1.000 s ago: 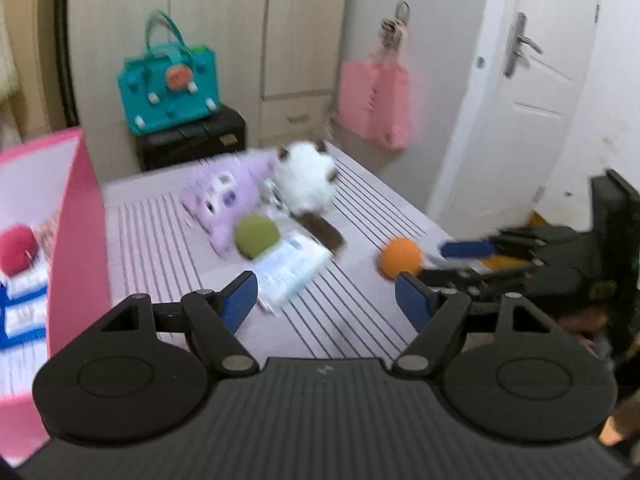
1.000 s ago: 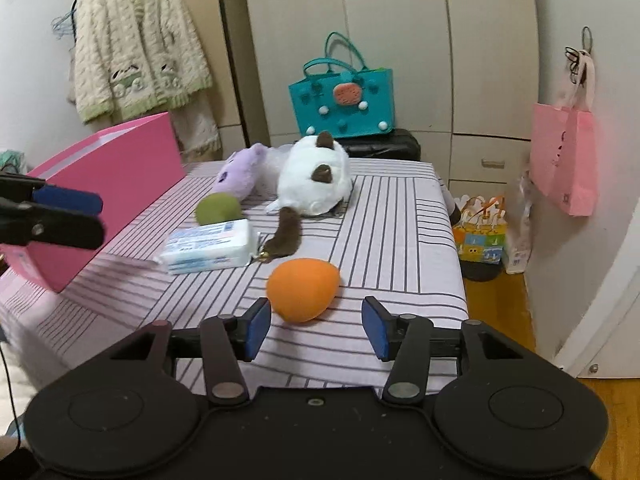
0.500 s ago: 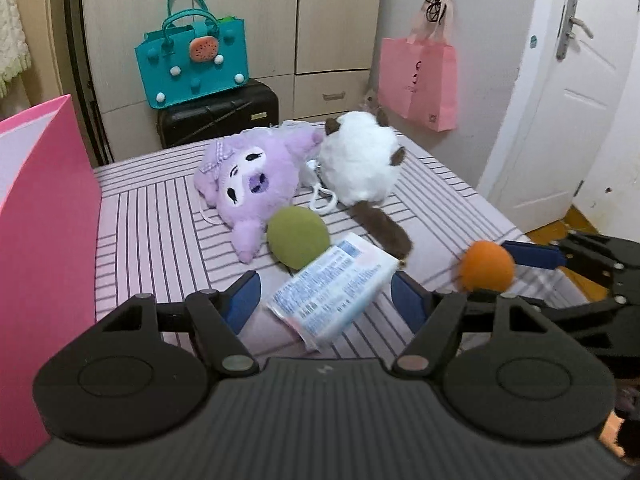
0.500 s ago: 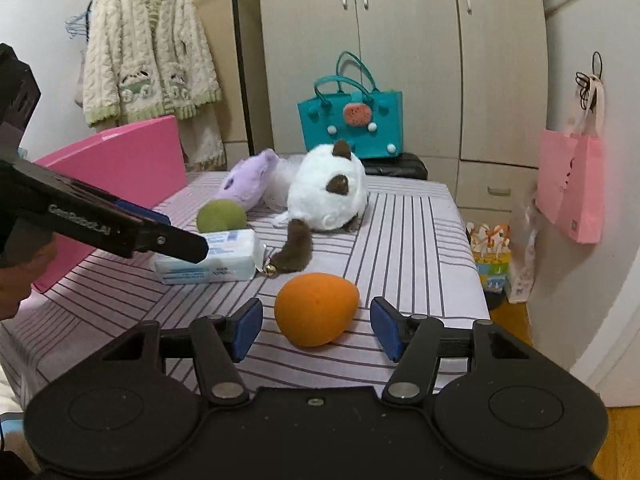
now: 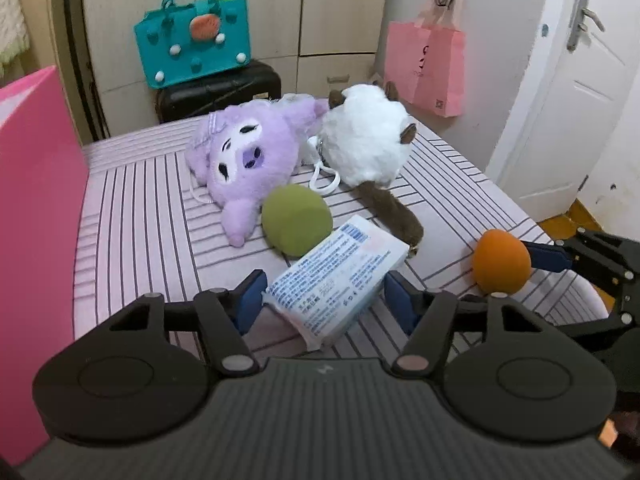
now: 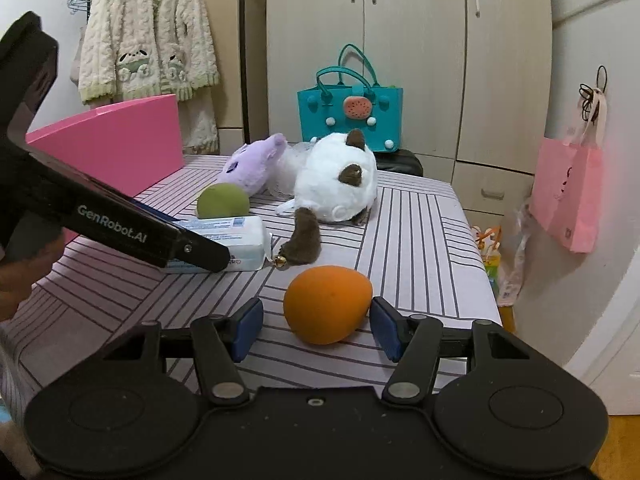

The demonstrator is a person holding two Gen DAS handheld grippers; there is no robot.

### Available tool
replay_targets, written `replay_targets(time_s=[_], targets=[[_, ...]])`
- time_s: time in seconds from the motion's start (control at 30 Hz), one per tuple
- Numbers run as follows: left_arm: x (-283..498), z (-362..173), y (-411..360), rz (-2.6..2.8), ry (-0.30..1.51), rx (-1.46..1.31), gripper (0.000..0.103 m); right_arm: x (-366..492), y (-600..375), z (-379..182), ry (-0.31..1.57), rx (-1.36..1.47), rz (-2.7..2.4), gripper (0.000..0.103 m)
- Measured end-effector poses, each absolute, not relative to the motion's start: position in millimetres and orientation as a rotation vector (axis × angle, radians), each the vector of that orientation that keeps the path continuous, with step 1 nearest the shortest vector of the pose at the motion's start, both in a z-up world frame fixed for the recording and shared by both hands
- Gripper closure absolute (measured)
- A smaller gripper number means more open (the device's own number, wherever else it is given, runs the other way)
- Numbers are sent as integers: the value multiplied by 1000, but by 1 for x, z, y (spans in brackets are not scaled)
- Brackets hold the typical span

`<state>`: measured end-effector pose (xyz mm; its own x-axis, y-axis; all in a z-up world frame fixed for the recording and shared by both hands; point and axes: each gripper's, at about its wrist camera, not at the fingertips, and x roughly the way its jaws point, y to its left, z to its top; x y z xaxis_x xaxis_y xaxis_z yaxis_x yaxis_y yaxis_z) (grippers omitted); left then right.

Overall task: Organize soft objects
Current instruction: 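Grasp the white wipes pack with the left gripper while the right grasps the orange ball, then lift the white pack and orange ball and carry both toward the pink shoebox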

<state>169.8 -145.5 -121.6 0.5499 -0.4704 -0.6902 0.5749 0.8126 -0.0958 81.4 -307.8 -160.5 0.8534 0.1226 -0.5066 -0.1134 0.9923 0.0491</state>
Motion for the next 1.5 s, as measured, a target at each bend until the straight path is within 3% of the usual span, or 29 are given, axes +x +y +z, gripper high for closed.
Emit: replay_targets(time_s=[0.07,0.17,0.23,0.4,0.73,0.9,1.5], targets=[[166,-121,-145,-616,765,143,49,82,-310,-161,535,42,115,40],[158,-120,-145,-621,768,148,58,83,-314,-161,527,65,91,54],[153,-119,-144,-637,787,139,62,83,-318,-162,524,84,93,56],[141,-115,-145,-701,844,120,62,80,-319,-162,521,94,95,57],[147,-115,-179,-695,781,252,55,77,-321,-163,521,97,96,57],[146,-120,-189,-662,761,311,63,77,-320,-164,515,85,93,57],[136,-112,-157,-665,838,155,65,68,-316,-152,527,117,111,58]])
